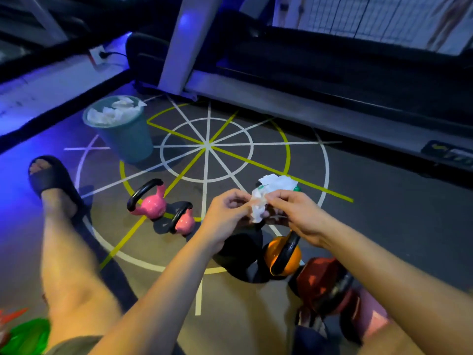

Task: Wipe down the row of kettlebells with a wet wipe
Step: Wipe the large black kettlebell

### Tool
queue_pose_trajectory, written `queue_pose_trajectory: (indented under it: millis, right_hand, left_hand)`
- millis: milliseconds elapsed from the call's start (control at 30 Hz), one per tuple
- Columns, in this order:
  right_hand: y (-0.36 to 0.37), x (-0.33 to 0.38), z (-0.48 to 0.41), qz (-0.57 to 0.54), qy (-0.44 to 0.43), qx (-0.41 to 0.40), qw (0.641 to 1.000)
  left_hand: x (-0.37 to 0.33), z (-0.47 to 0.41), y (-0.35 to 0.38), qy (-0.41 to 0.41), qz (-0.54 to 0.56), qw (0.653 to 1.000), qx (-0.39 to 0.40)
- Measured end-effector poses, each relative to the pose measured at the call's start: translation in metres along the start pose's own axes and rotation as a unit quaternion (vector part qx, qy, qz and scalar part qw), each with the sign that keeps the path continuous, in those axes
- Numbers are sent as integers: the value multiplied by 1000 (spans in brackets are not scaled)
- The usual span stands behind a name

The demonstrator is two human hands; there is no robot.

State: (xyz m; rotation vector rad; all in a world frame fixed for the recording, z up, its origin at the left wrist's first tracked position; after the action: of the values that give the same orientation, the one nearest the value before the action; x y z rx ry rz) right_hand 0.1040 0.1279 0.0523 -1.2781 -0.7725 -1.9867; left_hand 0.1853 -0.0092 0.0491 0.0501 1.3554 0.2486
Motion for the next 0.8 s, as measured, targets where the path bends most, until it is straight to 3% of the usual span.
queue_pose_trajectory:
  millis: [200, 467, 600, 700, 800]
  right_hand:
    - [-11, 5, -15, -3, -3, 18, 1000]
    - [-24, 28, -33, 66, -21, 11, 998]
    - [-27, 29, -38, 63, -27, -5, 998]
    - [-26, 25, -39, 50, -33, 8, 998]
    - [-25, 22, -36, 57, -21, 35, 998]
  left_hand:
    - [7, -8, -2, 19, 49, 996, -75]
    - [18, -18, 0, -32, 135, 980, -140]
    - [18, -17, 5, -82, 217, 967, -106]
    - [10, -16, 10, -98, 155, 982, -49]
    - [10, -12, 8, -85, 54, 994, -46]
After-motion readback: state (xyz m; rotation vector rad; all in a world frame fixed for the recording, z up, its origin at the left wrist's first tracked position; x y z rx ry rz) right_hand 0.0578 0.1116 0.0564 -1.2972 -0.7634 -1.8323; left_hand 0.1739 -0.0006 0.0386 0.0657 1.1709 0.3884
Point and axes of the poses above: each hand's wrist, its own z-axis away from the middle knuckle, its own y-axis out of the palm, x = y × z, the point moved 6 cm from there along -z, towards the middle knuckle, and after that the axes turned 13 degrees about x, right-handed, at the moved point
